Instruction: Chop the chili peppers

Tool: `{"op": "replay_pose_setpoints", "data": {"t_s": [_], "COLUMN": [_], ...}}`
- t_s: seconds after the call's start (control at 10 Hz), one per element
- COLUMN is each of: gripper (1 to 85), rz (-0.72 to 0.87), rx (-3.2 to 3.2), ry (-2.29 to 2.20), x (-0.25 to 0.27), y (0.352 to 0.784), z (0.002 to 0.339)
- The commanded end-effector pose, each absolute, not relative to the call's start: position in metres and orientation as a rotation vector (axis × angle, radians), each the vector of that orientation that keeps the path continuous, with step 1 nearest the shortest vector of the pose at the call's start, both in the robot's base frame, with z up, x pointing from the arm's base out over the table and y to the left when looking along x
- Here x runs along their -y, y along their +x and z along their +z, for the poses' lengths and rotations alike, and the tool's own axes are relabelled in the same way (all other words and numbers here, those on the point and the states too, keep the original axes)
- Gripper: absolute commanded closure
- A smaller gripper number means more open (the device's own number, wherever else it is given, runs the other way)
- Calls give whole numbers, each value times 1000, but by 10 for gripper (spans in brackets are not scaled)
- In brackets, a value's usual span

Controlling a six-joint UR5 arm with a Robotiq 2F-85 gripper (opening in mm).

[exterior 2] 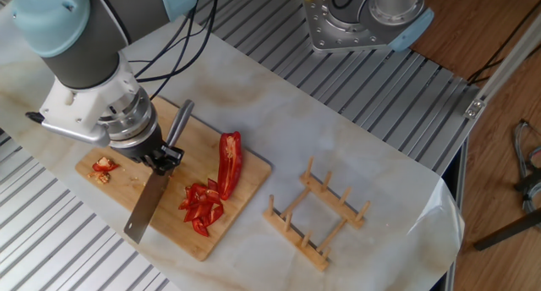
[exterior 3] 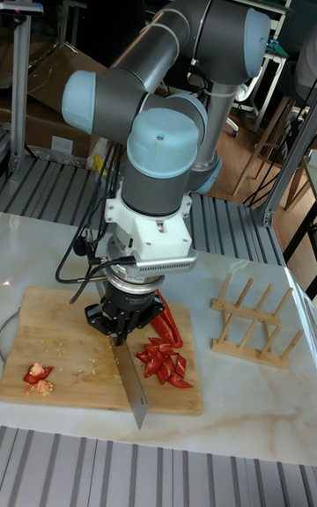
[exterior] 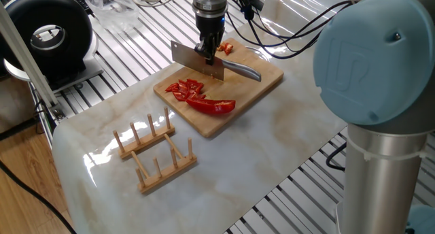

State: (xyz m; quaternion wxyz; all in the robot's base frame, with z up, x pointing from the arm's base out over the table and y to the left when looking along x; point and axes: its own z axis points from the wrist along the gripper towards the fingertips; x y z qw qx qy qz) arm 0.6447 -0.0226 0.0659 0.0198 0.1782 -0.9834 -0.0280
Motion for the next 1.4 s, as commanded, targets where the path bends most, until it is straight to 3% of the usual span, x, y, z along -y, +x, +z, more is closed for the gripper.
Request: {"op": "replay_pose_setpoints", "data": {"t_s": [0.0,1.3], "gripper": [843,843], "rz": [-106,-113], "rx": [3058,3066], "ry": [555,598], "x": [23,35], "y": [645,646], "z": [69,68]}}
